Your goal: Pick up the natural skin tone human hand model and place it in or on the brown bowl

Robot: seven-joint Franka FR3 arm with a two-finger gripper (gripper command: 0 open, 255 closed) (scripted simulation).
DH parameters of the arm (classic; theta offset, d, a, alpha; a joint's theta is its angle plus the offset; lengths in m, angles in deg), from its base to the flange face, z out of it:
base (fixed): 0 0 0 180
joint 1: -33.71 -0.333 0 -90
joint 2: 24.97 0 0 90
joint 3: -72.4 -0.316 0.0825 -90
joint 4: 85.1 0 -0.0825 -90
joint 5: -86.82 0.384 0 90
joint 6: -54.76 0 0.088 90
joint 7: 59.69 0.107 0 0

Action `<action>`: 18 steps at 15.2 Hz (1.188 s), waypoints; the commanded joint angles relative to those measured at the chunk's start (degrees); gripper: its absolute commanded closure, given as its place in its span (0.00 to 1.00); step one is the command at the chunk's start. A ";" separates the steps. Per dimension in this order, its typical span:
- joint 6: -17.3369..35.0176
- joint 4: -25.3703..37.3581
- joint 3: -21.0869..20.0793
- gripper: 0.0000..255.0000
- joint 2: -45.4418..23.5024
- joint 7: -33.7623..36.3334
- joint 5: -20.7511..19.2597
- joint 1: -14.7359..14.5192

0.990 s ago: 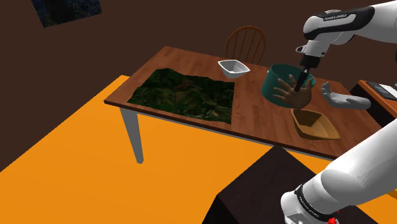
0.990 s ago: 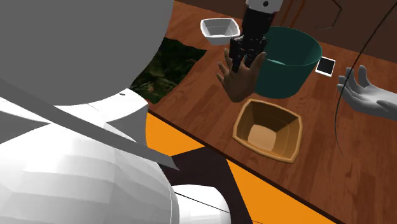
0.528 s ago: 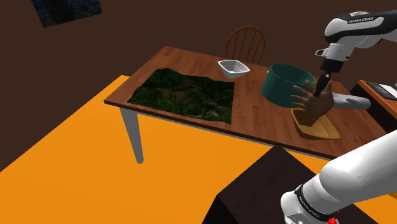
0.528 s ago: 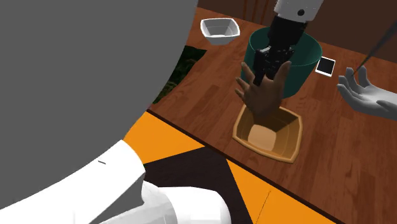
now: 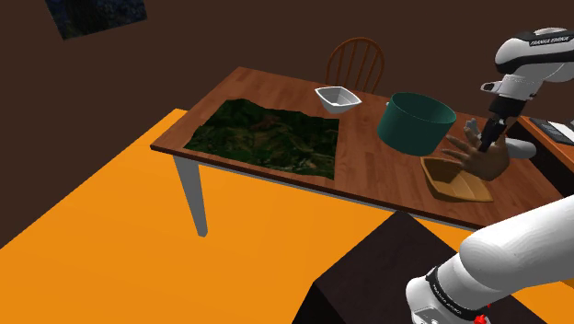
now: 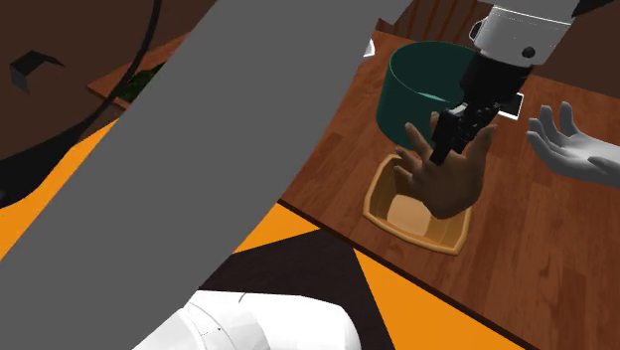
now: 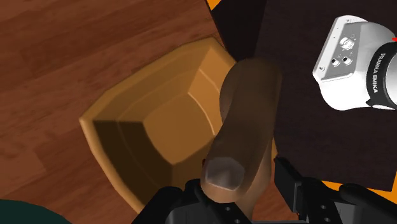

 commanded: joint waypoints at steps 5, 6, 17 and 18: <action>4.59 -3.29 0.92 1.00 -1.45 -0.71 0.30 0.16; 5.38 -3.84 1.06 1.00 -1.73 -0.80 0.39 0.17; 10.79 -7.28 1.96 1.00 -4.10 -1.64 1.30 0.16; 10.79 -7.28 1.96 1.00 -4.10 -1.64 1.30 0.16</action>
